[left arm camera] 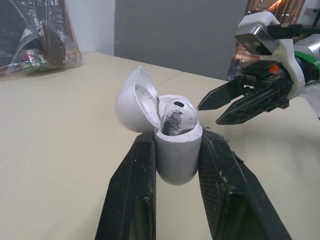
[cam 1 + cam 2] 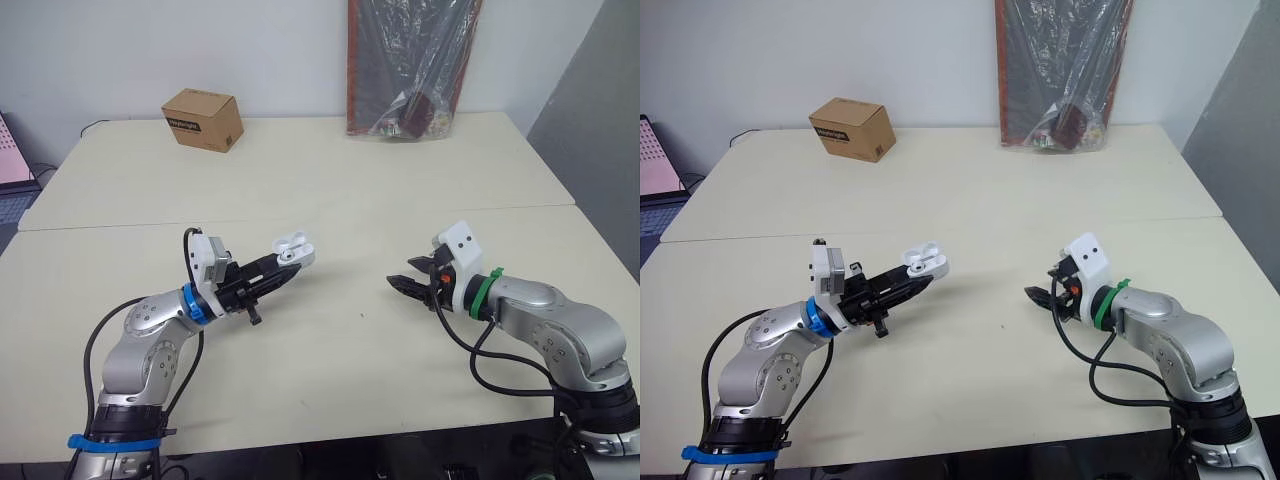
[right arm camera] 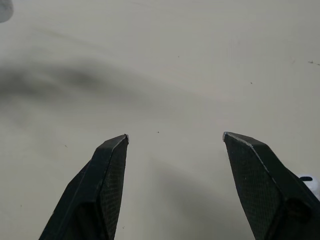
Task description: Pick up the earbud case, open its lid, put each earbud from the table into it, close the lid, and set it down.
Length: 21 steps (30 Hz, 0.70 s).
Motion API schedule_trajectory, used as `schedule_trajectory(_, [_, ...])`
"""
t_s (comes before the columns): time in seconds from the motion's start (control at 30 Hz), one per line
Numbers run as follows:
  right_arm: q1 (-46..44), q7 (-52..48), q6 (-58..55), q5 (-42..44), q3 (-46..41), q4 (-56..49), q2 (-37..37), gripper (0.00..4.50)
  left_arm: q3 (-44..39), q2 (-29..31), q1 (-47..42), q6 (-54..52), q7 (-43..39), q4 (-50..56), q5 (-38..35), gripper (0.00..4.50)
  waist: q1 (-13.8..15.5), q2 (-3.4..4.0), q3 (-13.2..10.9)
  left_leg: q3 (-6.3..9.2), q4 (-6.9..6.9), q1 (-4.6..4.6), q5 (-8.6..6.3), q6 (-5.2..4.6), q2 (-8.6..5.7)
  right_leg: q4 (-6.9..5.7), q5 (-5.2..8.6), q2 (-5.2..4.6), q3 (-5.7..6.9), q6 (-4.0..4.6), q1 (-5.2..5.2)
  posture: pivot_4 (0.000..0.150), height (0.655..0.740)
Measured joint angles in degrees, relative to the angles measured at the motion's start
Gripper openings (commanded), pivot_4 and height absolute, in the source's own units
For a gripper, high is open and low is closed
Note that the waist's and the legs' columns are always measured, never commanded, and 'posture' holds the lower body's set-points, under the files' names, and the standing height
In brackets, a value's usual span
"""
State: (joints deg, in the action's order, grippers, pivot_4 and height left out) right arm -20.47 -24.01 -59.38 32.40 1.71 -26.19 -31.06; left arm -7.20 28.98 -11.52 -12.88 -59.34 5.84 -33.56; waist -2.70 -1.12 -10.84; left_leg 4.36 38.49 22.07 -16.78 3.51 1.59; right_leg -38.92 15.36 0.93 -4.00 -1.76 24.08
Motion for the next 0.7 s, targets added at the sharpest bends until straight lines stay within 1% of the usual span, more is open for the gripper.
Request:
schedule_trajectory(0.2, [1.46, 0.5, 0.0, -0.3, -0.02, -0.03, 0.2, 3.16, -0.03, 0.0, 0.15, 0.11, 0.19, 0.42, -0.19, 0.81, 0.03, 0.0, 0.0, -0.01, 0.0, -0.02, 0.0, 0.0, 0.0, 0.0, 0.0, 0.0, -0.01, 0.01, 0.0, 0.15, 0.74])
schedule_trajectory(0.7, [1.82, 0.7, -0.14, -0.27, -0.02, -0.42, 0.36, 3.16, 0.05, 0.0, -0.59, 0.1, 1.29, 0.47, -0.2, 0.81, 0.03, 0.0, 0.0, -0.01, 0.01, -0.02, 0.0, 0.0, 0.0, 0.0, 0.0, 0.0, -0.01, 0.0, -0.01, 0.15, 0.74])
